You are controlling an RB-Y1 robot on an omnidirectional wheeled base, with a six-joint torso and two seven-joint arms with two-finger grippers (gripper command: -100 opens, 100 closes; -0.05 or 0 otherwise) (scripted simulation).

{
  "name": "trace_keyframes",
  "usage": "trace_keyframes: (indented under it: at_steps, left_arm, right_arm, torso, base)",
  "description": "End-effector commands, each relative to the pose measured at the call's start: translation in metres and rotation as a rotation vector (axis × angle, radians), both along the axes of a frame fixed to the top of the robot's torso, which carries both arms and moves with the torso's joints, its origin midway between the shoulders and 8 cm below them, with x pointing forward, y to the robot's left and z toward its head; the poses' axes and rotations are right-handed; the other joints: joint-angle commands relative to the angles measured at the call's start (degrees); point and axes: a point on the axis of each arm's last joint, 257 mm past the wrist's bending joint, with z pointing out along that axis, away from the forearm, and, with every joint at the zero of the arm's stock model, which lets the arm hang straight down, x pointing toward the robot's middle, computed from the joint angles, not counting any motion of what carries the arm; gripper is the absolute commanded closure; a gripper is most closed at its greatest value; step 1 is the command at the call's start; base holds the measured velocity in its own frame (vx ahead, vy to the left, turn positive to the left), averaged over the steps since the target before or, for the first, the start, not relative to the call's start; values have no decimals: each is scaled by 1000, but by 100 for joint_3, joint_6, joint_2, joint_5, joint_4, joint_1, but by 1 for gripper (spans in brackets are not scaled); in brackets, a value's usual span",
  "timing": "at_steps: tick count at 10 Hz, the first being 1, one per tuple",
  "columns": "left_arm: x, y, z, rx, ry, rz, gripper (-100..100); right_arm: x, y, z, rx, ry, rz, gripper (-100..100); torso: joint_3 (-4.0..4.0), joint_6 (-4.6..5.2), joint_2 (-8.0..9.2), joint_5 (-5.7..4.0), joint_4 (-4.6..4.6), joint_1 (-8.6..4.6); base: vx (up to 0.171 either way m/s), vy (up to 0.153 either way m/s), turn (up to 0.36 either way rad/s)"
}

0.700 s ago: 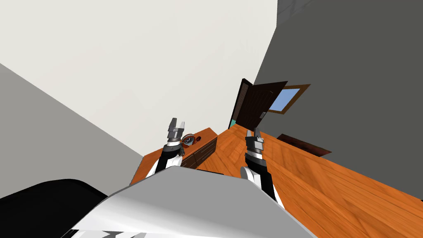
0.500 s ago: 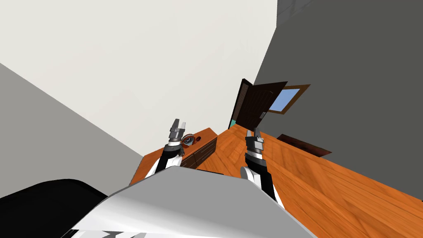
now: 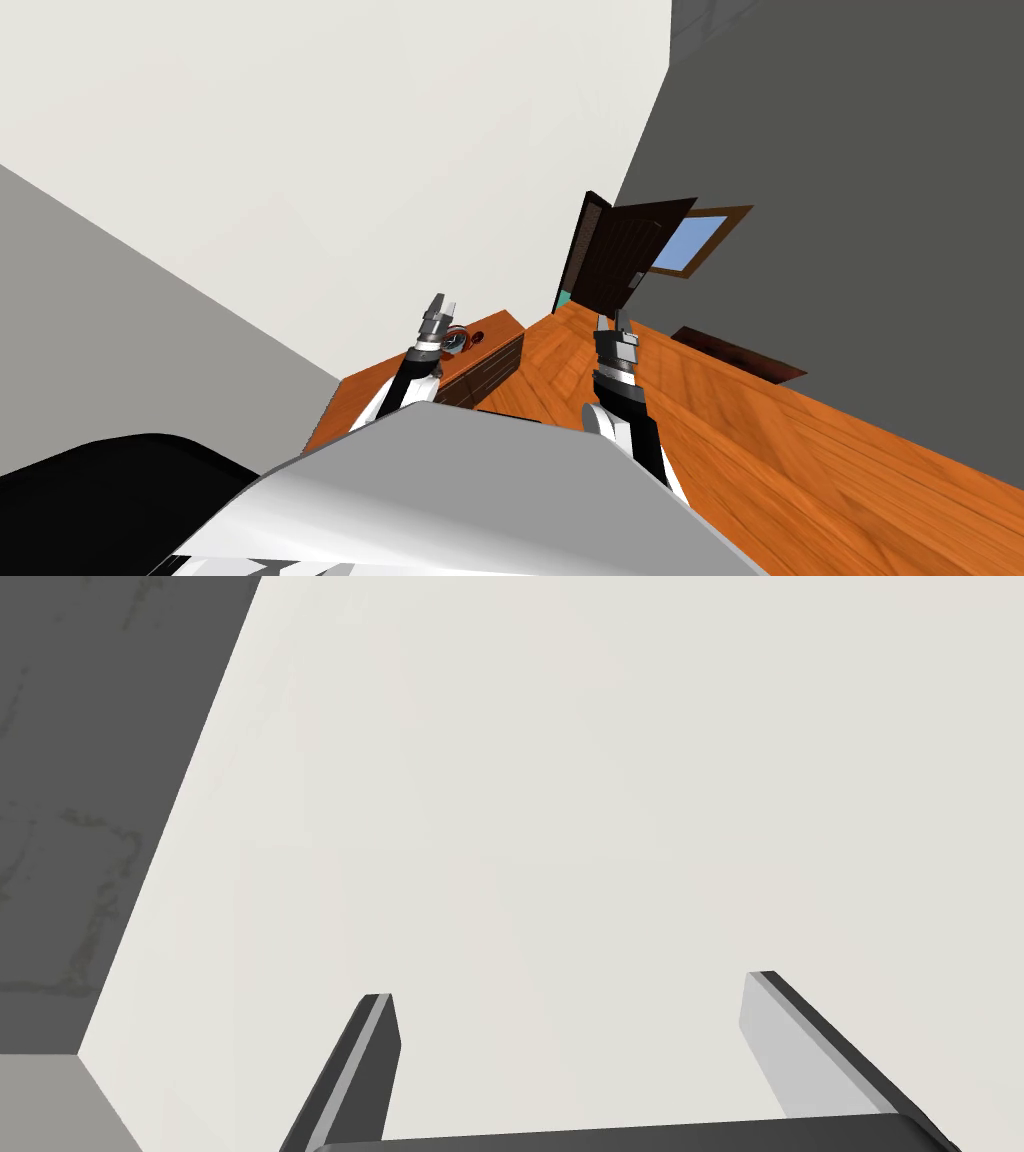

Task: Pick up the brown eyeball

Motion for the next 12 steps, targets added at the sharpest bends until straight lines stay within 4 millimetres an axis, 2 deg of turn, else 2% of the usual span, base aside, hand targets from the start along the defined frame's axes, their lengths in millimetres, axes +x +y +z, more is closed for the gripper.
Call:
trace_keyframes:
  at_steps: [1, 6, 11, 12]
  left_arm:
    - [6, 3, -15, -10, 35, -4, -100]
    - [38, 22, -72, -100, 174, -23, -100]
    - [55, 35, -120, -161, 280, -17, -100]
    - [62, 40, -135, -191, 317, -17, -100]
  right_arm:
    - [0, 0, 0, 0, 0, 0, 0]
    - [0, 0, 0, 0, 0, 0, 0]
    - [0, 0, 0, 0, 0, 0, 0]
    - [0, 0, 0, 0, 0, 0, 0]
  torso:
    - [0, 0, 0, 0, 0, 0]
    - [2, -1, 4, 1, 1, 3]
    - [2, -1, 3, 1, 1, 4]
    - [3, -1, 6, 1, 1, 5]
  base:
    - [26, -36, 4]
    - [37, -48, 10]
    - [33, -41, 8]
    - [36, -43, 9]
